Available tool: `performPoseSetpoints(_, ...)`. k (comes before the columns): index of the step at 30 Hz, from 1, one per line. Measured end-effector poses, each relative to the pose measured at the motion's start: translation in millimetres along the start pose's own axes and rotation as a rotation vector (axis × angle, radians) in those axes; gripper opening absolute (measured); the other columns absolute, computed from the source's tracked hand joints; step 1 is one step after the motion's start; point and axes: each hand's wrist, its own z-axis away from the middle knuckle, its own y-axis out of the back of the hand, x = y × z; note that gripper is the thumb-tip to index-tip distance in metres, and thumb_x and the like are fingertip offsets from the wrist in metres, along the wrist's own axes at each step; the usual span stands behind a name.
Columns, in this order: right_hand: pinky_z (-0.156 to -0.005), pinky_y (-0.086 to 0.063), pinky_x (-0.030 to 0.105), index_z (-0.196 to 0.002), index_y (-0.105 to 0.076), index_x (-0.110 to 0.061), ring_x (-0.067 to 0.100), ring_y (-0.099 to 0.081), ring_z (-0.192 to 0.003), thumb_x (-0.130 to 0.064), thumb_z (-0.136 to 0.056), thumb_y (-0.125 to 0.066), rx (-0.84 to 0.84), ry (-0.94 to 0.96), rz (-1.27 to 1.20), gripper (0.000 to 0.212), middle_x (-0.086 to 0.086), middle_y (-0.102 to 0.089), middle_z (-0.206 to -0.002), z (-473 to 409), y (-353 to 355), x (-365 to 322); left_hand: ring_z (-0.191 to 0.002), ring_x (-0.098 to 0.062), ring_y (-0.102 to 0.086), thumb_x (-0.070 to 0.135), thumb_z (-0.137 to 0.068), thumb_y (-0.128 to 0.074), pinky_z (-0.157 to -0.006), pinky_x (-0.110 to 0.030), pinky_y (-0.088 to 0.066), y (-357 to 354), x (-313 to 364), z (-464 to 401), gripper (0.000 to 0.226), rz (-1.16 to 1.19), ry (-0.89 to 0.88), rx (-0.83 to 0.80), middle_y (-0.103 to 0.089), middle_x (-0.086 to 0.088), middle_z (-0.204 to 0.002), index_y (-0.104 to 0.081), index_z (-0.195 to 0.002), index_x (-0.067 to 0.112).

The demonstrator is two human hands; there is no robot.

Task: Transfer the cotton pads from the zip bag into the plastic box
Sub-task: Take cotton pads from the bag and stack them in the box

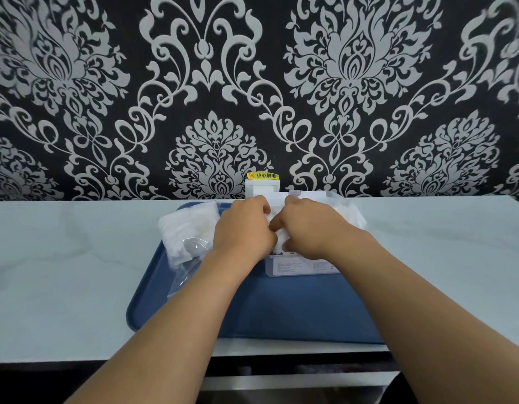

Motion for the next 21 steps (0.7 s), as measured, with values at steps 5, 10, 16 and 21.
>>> performPoseSetpoints(5, -0.086, -0.043, 0.037, -0.140, -0.047, -0.044, 0.028, -0.050, -0.115, -0.028, -0.093, -0.060, -0.105, -0.028, 0.068, 0.051, 0.005, -0.041, -0.111, -1.1, -1.4, -0.8, -0.100, -0.029, -0.062, 0.014, -0.078, -0.067, -0.077, -0.036, -0.054, 2.0, 0.1, 3.4, 0.040, 0.073, -0.014, -0.010, -0.068, -0.006, -0.112, -0.066, -0.113, 0.032)
performPoseSetpoints(10, -0.073, -0.041, 0.031, -0.127, -0.058, -0.041, 0.026, -0.055, -0.102, -0.026, -0.086, -0.067, -0.047, -0.014, 0.013, 0.045, 0.001, -0.039, -0.098, -4.7, -2.0, -1.7, -0.095, -0.030, -0.063, 0.015, -0.076, -0.066, -0.077, -0.042, -0.056, 2.5, 0.0, 4.6, 0.043, 0.101, -0.025, -0.027, -0.068, -0.003, -0.106, -0.060, -0.115, 0.033)
performPoseSetpoints(16, -0.059, -0.045, 0.027, -0.087, -0.066, -0.023, 0.005, -0.052, -0.063, -0.005, -0.066, -0.079, 0.298, -0.027, -0.374, 0.030, -0.006, -0.062, -0.077, 16.7, 25.1, 12.9, -0.096, -0.032, -0.060, 0.009, -0.075, -0.065, -0.072, -0.040, -0.051, 1.5, 0.3, 3.5, 0.049, 0.059, 0.014, 0.004, -0.063, -0.005, -0.106, -0.045, -0.118, 0.020)
performPoseSetpoints(21, -0.066, -0.052, 0.031, -0.083, -0.076, -0.006, 0.018, -0.061, -0.066, -0.017, -0.088, -0.060, -0.087, -0.014, -0.450, 0.020, 0.009, -0.073, -0.077, 25.7, 15.5, 2.5, -0.096, -0.031, -0.060, 0.009, -0.072, -0.068, -0.075, -0.041, -0.053, 0.4, -0.5, 0.8, 0.039, 0.074, 0.038, -0.017, -0.063, -0.005, -0.103, -0.052, -0.106, 0.017)
